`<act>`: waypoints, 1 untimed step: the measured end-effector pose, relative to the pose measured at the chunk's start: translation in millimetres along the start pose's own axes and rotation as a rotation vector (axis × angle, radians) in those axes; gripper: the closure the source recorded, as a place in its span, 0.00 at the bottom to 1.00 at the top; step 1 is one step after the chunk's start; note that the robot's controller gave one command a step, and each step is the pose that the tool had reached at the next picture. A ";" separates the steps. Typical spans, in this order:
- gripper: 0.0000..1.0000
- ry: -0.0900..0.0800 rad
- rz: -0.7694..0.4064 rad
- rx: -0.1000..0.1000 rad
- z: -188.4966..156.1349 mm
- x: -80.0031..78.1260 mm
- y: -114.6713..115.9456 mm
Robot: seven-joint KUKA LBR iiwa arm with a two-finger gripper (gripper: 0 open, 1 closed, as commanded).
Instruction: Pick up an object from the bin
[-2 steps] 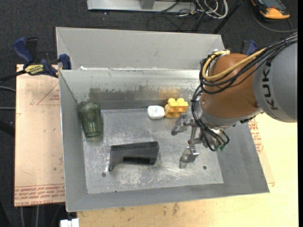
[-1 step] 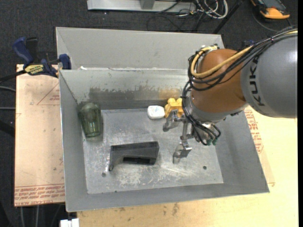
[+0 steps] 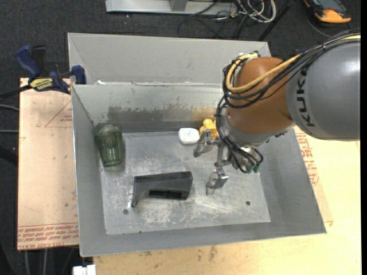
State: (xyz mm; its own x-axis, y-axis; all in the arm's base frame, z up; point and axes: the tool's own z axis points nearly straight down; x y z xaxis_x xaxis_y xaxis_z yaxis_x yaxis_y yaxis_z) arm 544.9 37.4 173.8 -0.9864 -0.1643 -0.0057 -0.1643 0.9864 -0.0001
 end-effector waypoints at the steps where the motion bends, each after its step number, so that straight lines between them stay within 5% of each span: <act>1: 0.00 0.011 0.005 -0.003 38.5 18.2 14.3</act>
Offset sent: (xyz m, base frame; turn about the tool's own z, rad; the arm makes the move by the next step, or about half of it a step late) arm -0.0078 0.0502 -0.0922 -0.0024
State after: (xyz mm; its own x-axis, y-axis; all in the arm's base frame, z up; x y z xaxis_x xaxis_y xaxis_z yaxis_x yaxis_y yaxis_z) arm 524.9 48.5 135.1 -0.9872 -0.1594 0.0052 -0.1594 0.9872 0.0029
